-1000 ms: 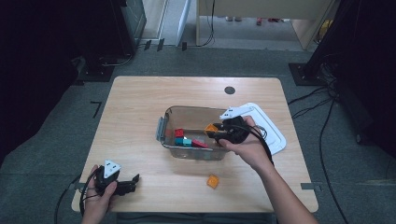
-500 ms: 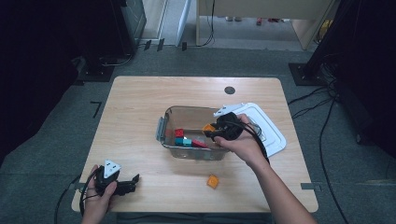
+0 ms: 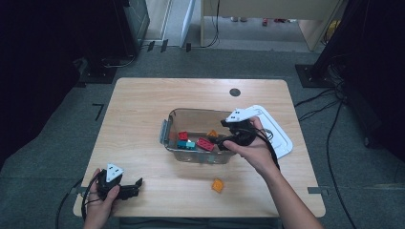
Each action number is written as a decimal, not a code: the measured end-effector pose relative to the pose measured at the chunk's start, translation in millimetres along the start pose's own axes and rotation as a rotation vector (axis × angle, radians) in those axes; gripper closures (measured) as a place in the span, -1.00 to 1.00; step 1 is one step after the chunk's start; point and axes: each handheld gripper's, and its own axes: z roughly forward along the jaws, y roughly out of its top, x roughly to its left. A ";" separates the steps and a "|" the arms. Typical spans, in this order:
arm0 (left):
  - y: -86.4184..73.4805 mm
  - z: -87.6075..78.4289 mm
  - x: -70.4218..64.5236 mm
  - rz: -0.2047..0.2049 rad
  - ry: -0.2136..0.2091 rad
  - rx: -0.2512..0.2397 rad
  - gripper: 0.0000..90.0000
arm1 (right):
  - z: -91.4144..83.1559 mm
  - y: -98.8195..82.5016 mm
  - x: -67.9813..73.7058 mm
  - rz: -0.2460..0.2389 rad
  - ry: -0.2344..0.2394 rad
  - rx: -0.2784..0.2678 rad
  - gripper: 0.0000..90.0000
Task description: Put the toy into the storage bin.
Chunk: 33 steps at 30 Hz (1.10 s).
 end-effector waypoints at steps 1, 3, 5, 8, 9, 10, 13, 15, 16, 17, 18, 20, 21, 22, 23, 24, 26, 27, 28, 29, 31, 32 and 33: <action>0.0 0.0 0.0 0.000 0.000 0.000 -0.95 | -2.8 -0.9 0.1 -0.003 -0.002 -0.015 -0.49; 0.0 0.0 0.0 0.000 0.000 0.000 -0.95 | -9.0 -2.8 -0.4 -0.003 0.012 -0.044 -0.52; 0.0 0.0 0.0 0.000 0.000 0.000 -0.95 | -14.0 -4.6 -0.5 -0.002 0.010 -0.060 -0.55; 0.0 0.0 0.0 0.000 0.000 0.000 -0.95 | -22.0 -7.9 2.0 -0.018 -0.008 -0.085 -0.55; 0.0 0.0 0.0 0.000 0.000 0.000 -0.95 | -25.3 -9.4 3.2 -0.015 -0.009 -0.096 -0.55; 0.0 0.0 0.0 0.000 0.000 0.000 -0.95 | -27.3 -10.3 4.0 -0.015 -0.011 -0.100 -0.55; 0.0 0.0 0.0 0.000 0.000 0.000 -0.95 | -34.4 -14.3 8.2 -0.022 -0.011 -0.112 -0.55; 0.0 0.0 0.0 0.000 0.000 0.000 -0.95 | -39.0 -17.5 11.6 -0.028 -0.003 -0.120 -0.56; 0.0 0.0 0.0 0.000 0.000 0.000 -0.95 | -41.0 -19.2 13.4 -0.034 -0.002 -0.123 -0.56; 0.0 0.0 0.0 0.000 0.000 0.000 -0.95 | -43.8 -21.1 15.8 -0.037 -0.001 -0.126 -0.56; 0.0 0.0 0.0 0.000 0.000 0.000 -0.95 | -45.4 -22.2 17.1 -0.040 0.001 -0.128 -0.56; 0.0 0.0 -0.1 -0.001 -0.001 0.000 -0.95 | -49.9 -24.9 20.3 -0.048 0.003 -0.134 -0.56; 0.0 0.0 -0.1 -0.002 -0.001 0.000 -0.95 | -52.8 -26.5 22.4 -0.052 0.007 -0.139 -0.56; 0.0 0.0 -0.2 -0.002 -0.001 0.000 -0.95 | -55.0 -27.8 24.0 -0.056 0.012 -0.143 -0.56; 0.0 -0.1 -0.1 -0.001 -0.001 0.002 -0.95 | -56.7 -29.2 25.3 -0.059 0.009 -0.144 -0.56; 0.0 0.0 -0.1 -0.002 -0.001 0.001 -0.95 | -58.3 -30.7 26.8 -0.060 0.007 -0.145 -0.56; 0.0 -0.1 -0.1 -0.001 -0.001 0.002 -0.95 | -61.3 -33.8 29.3 -0.056 0.013 -0.151 -0.56; 0.0 -0.1 0.0 0.000 -0.001 0.002 -0.95 | -62.5 -35.4 30.6 -0.059 0.013 -0.151 -0.56; 0.0 -0.1 -0.1 0.000 -0.001 0.002 -0.95 | -63.6 -36.6 31.5 -0.061 0.014 -0.154 -0.56; 0.0 -0.2 0.0 0.000 -0.001 0.002 -0.95 | -65.6 -38.9 33.0 -0.064 0.020 -0.159 -0.56; 0.0 -0.1 -0.1 0.000 0.000 0.001 -0.95 | -68.7 -42.4 35.1 -0.064 0.021 -0.163 -0.56; 0.0 -0.1 -0.1 0.000 -0.001 0.001 -0.95 | -70.6 -44.6 36.3 -0.060 0.021 -0.166 -0.55; 0.0 -0.1 0.0 0.000 -0.001 0.002 -0.95 | -72.5 -47.2 37.4 -0.062 0.023 -0.168 -0.55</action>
